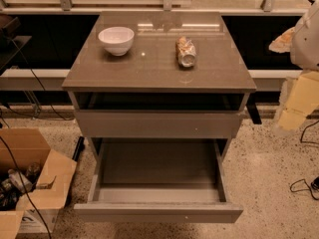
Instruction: Close middle drawer
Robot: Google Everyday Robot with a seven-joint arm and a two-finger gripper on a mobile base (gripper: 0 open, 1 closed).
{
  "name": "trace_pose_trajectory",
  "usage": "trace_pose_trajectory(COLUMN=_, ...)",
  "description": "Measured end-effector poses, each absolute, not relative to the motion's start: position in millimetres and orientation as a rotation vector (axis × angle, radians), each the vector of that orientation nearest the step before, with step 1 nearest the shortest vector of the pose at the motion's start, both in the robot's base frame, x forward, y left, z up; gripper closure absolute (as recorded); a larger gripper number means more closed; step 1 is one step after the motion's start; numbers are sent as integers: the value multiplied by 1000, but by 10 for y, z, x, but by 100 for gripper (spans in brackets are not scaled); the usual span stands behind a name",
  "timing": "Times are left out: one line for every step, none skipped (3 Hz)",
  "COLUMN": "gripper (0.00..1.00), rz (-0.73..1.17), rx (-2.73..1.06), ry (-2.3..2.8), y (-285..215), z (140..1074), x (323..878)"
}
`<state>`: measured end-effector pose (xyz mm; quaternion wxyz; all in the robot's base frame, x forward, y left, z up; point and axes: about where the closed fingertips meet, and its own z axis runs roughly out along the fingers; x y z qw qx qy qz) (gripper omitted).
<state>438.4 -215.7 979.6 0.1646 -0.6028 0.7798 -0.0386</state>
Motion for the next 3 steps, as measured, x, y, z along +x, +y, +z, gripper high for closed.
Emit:
trace_pose_trajectory(gripper=0, rz=-110, rx=-1718, ry=2222, y=-2157, z=9796, x=4384)
trace_pose_trajectory(gripper=23, rz=-111, rx=-1708, ry=2208, y=-2127, z=9810, x=4357)
trace_pose_trajectory(gripper=46, rz=-56, rx=-1683, ry=2233, y=-2138, z=9520, x=4222)
